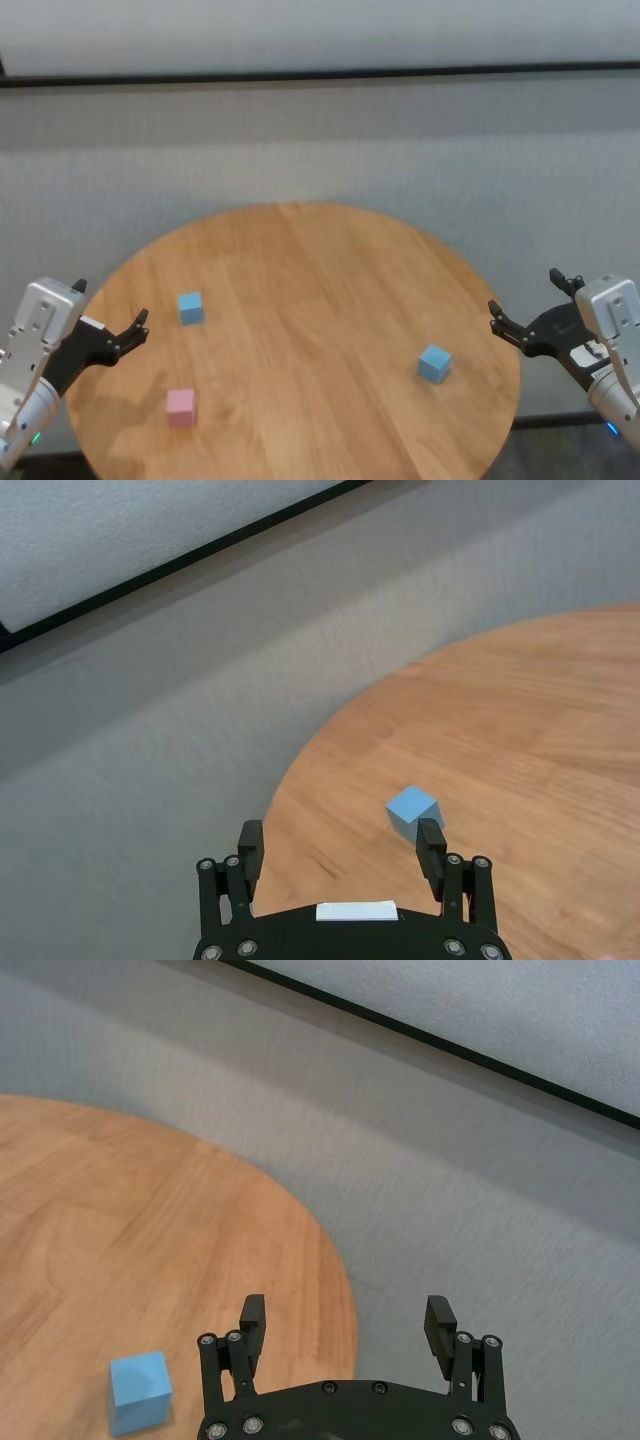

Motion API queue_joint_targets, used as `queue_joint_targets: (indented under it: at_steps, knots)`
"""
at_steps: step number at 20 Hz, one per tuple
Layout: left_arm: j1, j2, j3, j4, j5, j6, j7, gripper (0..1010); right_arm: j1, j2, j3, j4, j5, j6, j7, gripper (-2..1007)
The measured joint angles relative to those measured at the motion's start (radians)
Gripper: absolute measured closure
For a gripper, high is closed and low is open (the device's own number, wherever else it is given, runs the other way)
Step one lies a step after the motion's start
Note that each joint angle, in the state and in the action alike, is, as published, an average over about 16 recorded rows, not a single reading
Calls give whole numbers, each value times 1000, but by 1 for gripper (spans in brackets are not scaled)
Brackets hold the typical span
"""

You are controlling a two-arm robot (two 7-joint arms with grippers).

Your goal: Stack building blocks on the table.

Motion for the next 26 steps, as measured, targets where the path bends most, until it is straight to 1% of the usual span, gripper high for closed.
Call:
queue_joint_targets:
  at_steps: [4, 7, 10, 12, 15, 18, 21, 26]
  knots:
    - [27, 15, -14, -37, 3, 26, 6, 9, 0, 0, 0, 0, 0, 0, 0, 4]
    - [51, 29, -28, -68, 1, 45, 2, 9, 0, 0, 0, 0, 0, 0, 0, 4]
    - [75, 43, -44, -97, -8, 57, -18, 9, 0, 0, 0, 0, 0, 0, 0, 4]
    - [86, 52, -53, -109, -17, 56, -44, 9, 0, 0, 0, 0, 0, 0, 0, 4]
    - [92, 62, -61, -113, -35, 42, -92, 9, 0, 0, 0, 0, 0, 0, 0, 4]
    - [86, 66, -65, -100, -53, 21, -148, 9, 0, 0, 0, 0, 0, 0, 0, 4]
    - [73, 67, -65, -76, -74, -8, -212, 9, 0, 0, 0, 0, 0, 0, 0, 4]
    - [44, 64, -60, -18, -103, -59, -315, 9, 0, 0, 0, 0, 0, 0, 0, 4]
